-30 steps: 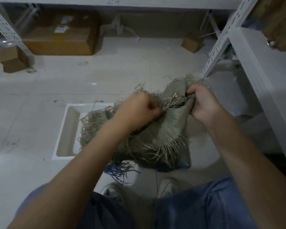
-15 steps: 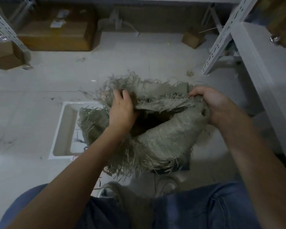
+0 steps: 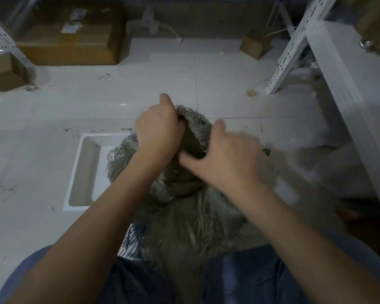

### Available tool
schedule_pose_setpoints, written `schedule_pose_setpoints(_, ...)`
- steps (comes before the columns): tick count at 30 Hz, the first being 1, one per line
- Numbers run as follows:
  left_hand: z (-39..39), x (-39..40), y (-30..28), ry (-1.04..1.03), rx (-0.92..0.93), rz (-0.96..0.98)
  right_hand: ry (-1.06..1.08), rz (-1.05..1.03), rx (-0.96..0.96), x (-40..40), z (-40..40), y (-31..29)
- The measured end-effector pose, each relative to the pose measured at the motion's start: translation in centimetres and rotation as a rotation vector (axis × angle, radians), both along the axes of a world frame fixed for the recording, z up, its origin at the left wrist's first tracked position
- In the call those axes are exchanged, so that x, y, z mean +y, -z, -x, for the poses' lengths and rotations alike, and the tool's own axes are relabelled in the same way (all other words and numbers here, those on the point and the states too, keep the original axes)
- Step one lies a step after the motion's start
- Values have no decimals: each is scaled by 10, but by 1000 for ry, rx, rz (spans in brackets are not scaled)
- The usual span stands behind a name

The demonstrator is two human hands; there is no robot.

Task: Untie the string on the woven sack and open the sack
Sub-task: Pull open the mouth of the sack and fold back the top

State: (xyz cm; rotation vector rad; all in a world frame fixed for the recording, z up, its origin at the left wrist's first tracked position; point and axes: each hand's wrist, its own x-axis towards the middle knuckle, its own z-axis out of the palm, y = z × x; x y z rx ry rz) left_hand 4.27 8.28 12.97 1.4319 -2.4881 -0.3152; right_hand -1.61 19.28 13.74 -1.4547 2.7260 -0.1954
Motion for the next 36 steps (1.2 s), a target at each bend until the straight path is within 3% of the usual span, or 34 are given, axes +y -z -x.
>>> schedule_pose_setpoints(3, -2, -7, -7, -50, 113, -80, -37, -170, -32, -8, -9, 30)
schedule_pose_setpoints(5, -9, -16, -11, -53, 150, -165, 34, -166, -35, -9, 12, 38)
schedule_pose_setpoints(9, -23, -34, -13, 9, 212, -296, 82, -154, -318, -1, 59, 36)
schedule_pose_setpoints(14, -41, -45, 1, 65, -32, -287, 131, 75, -601, -3, 93, 46)
schedule_pose_setpoints(16, -49, -49, 13, 45, -133, -298, 184, 112, -790, -1, 101, 36)
schedule_pose_setpoints(18, -54, -56, 21, 79, -150, -353, 266, 154, -1124, 3, 110, 27)
schedule_pose_setpoints(21, -59, -71, 22, 139, -56, -511, 320, 267, -1567, 9, 134, 32)
schedule_pose_setpoints(23, -64, -83, 22, 118, 62, -685, 288, 301, -1713, 13, 151, 42)
schedule_pose_setpoints(26, -68, -98, 35, 16, 332, -1028, 392, 269, -1787, 20, 165, 63)
schedule_pose_setpoints(28, -64, -101, 50, -87, 491, -1181, 519, 200, -1663, 20, 161, 76)
schedule_pose_setpoints(30, -57, -102, 66, -146, 550, -1262, 651, 139, -1505, 18, 159, 91)
schedule_pose_setpoints(36, -34, -105, 102, -274, 637, -1538, 680, 174, -1509, 10, 159, 114)
